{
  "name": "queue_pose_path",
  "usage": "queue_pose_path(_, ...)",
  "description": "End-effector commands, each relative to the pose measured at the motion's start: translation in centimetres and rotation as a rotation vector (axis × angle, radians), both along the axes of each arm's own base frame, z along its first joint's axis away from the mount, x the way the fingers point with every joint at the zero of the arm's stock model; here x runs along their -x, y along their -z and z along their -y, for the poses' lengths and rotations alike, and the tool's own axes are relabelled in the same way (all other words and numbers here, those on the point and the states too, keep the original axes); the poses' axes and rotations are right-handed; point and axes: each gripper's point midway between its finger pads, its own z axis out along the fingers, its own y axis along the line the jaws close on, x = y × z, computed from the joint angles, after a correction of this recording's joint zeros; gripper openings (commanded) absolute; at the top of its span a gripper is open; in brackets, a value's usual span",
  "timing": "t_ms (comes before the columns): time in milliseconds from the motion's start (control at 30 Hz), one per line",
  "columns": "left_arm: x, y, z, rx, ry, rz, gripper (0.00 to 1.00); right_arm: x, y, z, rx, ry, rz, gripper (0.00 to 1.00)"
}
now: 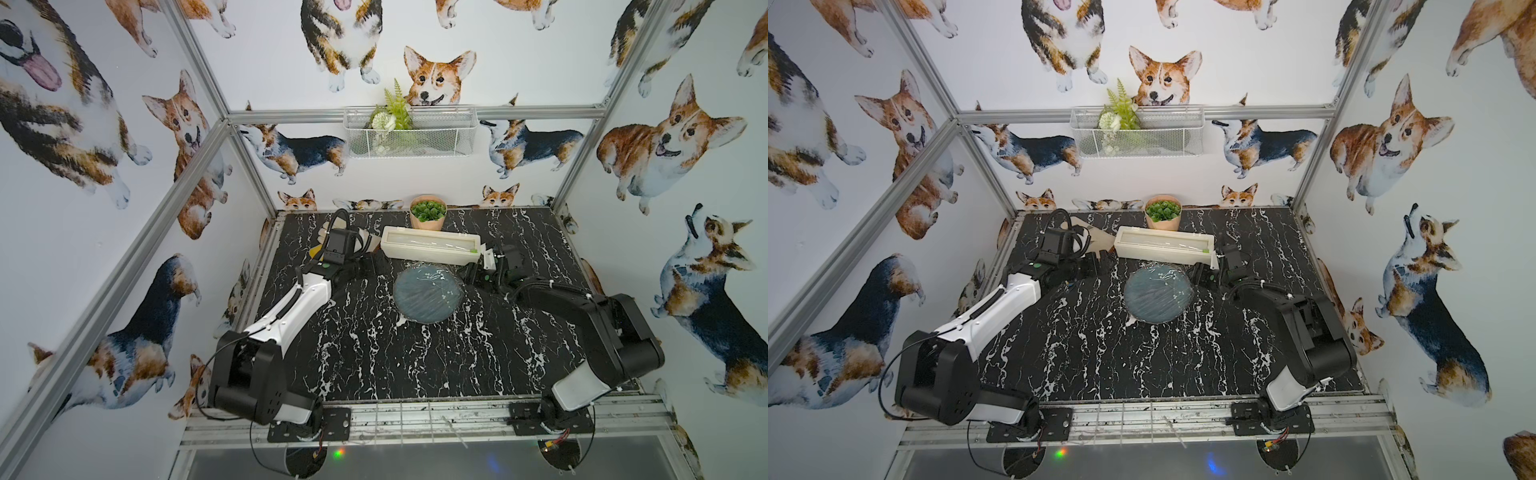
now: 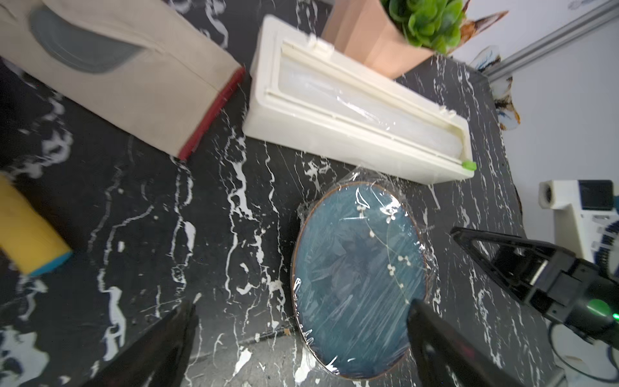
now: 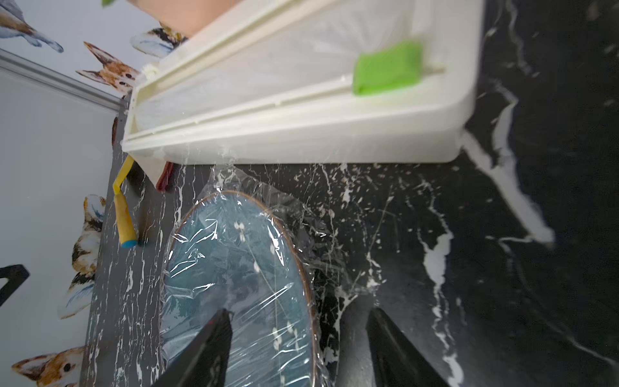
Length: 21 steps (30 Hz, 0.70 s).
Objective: Wrap the plate with plastic wrap
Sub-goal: Place the plate at the center of the board, then reset both arms
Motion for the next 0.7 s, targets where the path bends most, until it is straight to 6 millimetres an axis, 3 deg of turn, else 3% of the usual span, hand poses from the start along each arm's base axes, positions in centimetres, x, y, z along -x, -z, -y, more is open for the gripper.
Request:
queue_pose_path(0,-0.2,0.2,-3.3,-0.137,-0.120,0.038,1.00,1.3,0.0,3.0,0.104,0.053,-0.063,0.76)
queue_pose_path(67,-0.1,0.4,-3.9,-0.170,-0.132,0.046,1.00,1.4,-1.4,4.8,0.154,0.091,-0.056,0.82)
queue_pose_path(100,0.0,0.6,-3.9,-0.176,-0.126,0.049,1.00,1.5,-2.1,5.6,0.189,0.105,-0.046,0.99)
queue_pose_path(200,0.3,0.9,-4.1,-0.185,-0.126,0.042,1.00,1.4,-4.7,8.6,0.339,0.168,0.022,1.00)
queue_pose_path(333,0.4,0.5,-4.1,-0.161,-0.138,0.080,1.00,1.1,-6.7,14.8,0.546,0.385,0.079,1.00)
queue_pose_path(433,0.6,0.4,-4.2,-0.160,-0.139,0.088,1.00,1.0,-5.2,18.5,0.624,0.491,0.117,1.00)
queue_pose_path(667,1.4,1.0,-5.0,-0.207,-0.143,0.057,1.00,0.3,-0.4,19.8,0.718,0.448,0.323,1.00)
